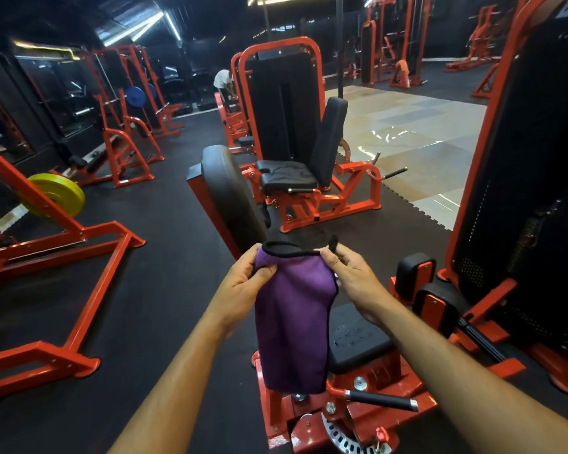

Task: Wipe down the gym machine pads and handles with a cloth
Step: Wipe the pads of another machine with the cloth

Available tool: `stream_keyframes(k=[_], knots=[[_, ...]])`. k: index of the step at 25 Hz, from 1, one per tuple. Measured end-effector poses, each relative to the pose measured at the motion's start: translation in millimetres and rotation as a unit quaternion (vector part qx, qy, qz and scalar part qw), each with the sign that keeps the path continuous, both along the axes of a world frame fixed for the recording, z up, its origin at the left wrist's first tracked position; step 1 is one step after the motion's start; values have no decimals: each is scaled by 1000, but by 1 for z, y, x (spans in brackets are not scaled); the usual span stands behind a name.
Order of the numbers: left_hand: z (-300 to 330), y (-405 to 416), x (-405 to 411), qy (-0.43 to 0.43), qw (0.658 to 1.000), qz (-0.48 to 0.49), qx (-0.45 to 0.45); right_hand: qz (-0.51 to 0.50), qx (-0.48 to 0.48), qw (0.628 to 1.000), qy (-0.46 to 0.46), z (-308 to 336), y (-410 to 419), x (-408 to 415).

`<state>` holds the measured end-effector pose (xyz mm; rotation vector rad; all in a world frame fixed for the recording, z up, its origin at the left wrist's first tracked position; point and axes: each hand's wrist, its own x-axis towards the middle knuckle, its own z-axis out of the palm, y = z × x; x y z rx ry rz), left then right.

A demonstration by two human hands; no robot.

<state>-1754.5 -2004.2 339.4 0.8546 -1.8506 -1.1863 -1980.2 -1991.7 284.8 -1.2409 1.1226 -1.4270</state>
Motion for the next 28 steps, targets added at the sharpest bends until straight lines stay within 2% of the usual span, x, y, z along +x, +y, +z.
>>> stream_keyframes(k=[2,5,7,10,15,21,25,27,28], knots=[[-1,5,-1,3,1000,2,25,41,47,996,-60,-6,-2,2],[-4,6,4,0,999,27,23,29,32,996,-78,-1,3,2],[-8,5,13,-7,999,44,18,-18,-9,998,-55,4,5,1],[-14,4,22,-63,995,72,-38,-60,-72,996,10,13,8,5],[-17,4,22,-10,989,118,-84,-96,-122,984,88,22,7,4],[-15,-5,17,-4,993,105,-45,-102,-124,981,108,36,5,-3],[-15,-3,12,81,993,91,3,-99,-137,977,132,45,10,-6],[-24,-1,11,142,985,77,53,-90,-154,975,134,53,13,-3],[-33,1,8,137,984,70,89,-87,-160,975,129,58,14,-1]])
